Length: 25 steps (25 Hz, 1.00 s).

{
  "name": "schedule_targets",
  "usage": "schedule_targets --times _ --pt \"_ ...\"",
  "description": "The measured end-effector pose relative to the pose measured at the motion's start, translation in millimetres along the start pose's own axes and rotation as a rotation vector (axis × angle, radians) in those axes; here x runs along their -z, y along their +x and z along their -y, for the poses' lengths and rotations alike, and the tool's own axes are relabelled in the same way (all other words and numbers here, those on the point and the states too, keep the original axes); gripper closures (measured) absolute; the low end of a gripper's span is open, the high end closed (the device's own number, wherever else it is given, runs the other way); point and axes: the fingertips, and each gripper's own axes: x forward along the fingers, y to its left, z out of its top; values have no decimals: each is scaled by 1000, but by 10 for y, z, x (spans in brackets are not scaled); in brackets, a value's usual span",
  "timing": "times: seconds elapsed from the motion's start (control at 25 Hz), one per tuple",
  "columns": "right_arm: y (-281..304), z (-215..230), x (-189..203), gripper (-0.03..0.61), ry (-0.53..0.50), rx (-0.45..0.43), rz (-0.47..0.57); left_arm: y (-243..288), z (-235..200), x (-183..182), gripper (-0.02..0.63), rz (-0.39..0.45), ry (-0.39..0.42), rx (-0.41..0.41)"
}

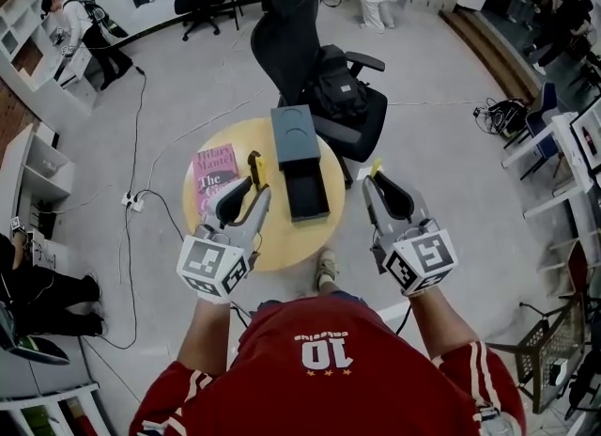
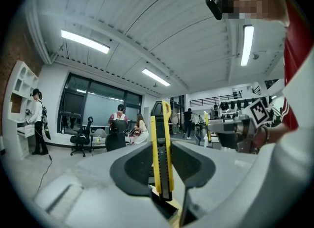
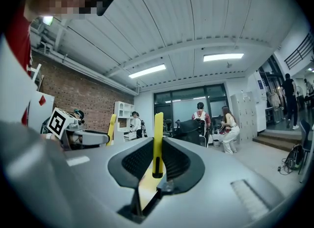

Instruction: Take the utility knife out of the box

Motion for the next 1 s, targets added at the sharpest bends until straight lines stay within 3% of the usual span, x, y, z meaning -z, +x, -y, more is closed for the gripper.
schedule_targets --times 1.0 --pt "41 -199 -32 529 -15 -10 6 -68 -35 -91 485 14 -20 -5"
